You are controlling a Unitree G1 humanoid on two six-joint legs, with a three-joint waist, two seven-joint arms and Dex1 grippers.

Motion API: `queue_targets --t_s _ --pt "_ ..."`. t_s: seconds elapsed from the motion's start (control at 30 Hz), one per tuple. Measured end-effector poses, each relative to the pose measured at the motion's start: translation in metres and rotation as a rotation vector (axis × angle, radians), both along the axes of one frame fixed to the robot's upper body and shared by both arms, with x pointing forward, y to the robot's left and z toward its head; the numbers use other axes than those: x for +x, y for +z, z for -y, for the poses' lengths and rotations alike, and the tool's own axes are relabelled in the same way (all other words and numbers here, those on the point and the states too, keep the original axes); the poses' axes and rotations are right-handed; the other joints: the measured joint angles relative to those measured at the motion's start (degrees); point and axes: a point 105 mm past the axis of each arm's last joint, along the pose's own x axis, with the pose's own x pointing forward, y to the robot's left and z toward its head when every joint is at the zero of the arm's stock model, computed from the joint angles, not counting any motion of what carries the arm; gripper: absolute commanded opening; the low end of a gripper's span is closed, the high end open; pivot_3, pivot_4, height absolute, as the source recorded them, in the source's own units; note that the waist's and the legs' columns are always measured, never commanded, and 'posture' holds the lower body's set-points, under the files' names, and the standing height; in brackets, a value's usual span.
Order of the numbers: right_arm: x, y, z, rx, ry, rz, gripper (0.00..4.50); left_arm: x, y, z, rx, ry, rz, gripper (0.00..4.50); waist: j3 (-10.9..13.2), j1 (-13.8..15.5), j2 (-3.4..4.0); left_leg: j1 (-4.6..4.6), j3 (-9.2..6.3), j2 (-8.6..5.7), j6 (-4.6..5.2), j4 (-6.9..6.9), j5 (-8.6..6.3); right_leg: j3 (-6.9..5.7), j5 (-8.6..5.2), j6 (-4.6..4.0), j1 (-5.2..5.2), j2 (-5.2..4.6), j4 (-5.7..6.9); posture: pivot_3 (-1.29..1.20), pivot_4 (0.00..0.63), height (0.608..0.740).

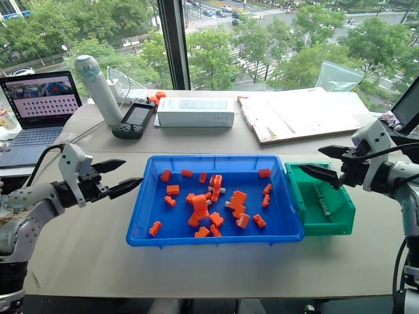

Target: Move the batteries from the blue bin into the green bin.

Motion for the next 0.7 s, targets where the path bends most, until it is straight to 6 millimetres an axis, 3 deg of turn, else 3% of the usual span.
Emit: queue_targets --t_s 0.13,0.27,0.43,0.53,0.7 --pt "-0.003 -0.006 -0.008 -0.039 0.012 -0.023 4.39 -0.002 0.001 0.007 0.055 -0.074 -0.049 4.5 0.01 0.09 -0.02 -0.03 -0.02 0.01 -0.01 0.02 0.0 -0.06 0.01 0.01 -0.01 0.06 0.03 0.0 0.15 0.733" --pt "-0.005 -0.012 -0.042 -0.105 0.112 -0.075 4.39 -0.012 0.021 0.025 0.102 -0.22 -0.064 4.5 0.01 -0.16 -0.02 -0.02 0.0 0.02 -0.02 0.03 -0.01 -0.02 0.02 -0.02 -0.03 0.03 0.02 0.0 0.15 0.733" --pt "-0.01 -0.005 -0.084 -0.215 0.268 -0.094 4.39 -0.032 0.006 0.041 0.204 -0.383 -0.164 4.5 0.01 -0.88 -0.02 -0.03 0.01 0.08 -0.01 -0.1 -0.01 -0.02 0.01 -0.05 -0.07 0.06 -0.12 0.0 0.15 0.733" --pt "-0.012 -0.025 -0.105 -0.318 0.362 -0.165 4.39 -0.04 0.007 0.051 0.204 -0.449 -0.17 4.5 0.01 -0.82 -0.03 -0.06 -0.03 0.07 0.0 -0.11 -0.01 -0.07 0.01 -0.05 -0.05 0.05 -0.25 0.0 0.15 0.733" --pt "-0.007 -0.047 -0.14 -0.326 0.457 -0.217 4.39 -0.051 0.013 0.064 0.219 -0.519 -0.145 4.5 0.01 -0.99 -0.05 -0.09 -0.02 0.05 0.03 -0.07 0.0 -0.05 0.07 0.01 -0.02 0.08 -0.25 0.0 0.15 0.733"
